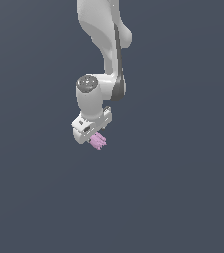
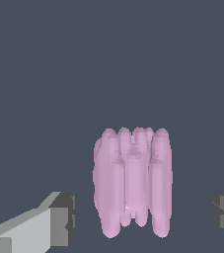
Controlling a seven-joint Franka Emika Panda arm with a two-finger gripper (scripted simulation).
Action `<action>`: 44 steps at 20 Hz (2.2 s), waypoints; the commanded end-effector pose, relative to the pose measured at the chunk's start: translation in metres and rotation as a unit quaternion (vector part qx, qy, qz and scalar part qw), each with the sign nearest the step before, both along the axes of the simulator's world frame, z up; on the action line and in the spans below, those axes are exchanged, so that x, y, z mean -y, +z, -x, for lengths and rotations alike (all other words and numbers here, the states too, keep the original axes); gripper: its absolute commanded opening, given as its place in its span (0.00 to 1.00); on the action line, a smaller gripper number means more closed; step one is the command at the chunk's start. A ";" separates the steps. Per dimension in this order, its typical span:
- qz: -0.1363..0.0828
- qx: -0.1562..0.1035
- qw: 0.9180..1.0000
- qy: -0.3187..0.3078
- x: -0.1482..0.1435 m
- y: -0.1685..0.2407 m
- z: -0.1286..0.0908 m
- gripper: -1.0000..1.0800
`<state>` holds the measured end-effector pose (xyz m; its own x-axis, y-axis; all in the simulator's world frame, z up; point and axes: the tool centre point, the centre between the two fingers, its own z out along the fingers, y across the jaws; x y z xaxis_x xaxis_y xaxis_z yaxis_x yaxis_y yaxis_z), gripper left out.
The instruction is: Pick up the object and move it to a goal position.
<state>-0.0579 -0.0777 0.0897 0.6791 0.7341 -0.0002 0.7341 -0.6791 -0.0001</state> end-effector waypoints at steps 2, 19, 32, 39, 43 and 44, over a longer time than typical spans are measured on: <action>0.000 0.000 1.000 0.000 0.000 -0.005 0.000 0.96; 0.000 0.000 1.000 0.002 0.000 -0.050 0.001 0.00; 0.000 0.001 1.000 0.002 0.004 -0.042 -0.002 0.00; 0.000 0.001 1.000 0.002 0.019 -0.010 -0.011 0.00; 0.000 0.001 1.000 0.002 0.031 0.018 -0.020 0.00; 0.000 0.001 1.000 0.002 0.034 0.024 -0.022 0.00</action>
<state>-0.0393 -0.1075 0.1032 0.6757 0.7372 0.0010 0.7372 -0.6757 0.0007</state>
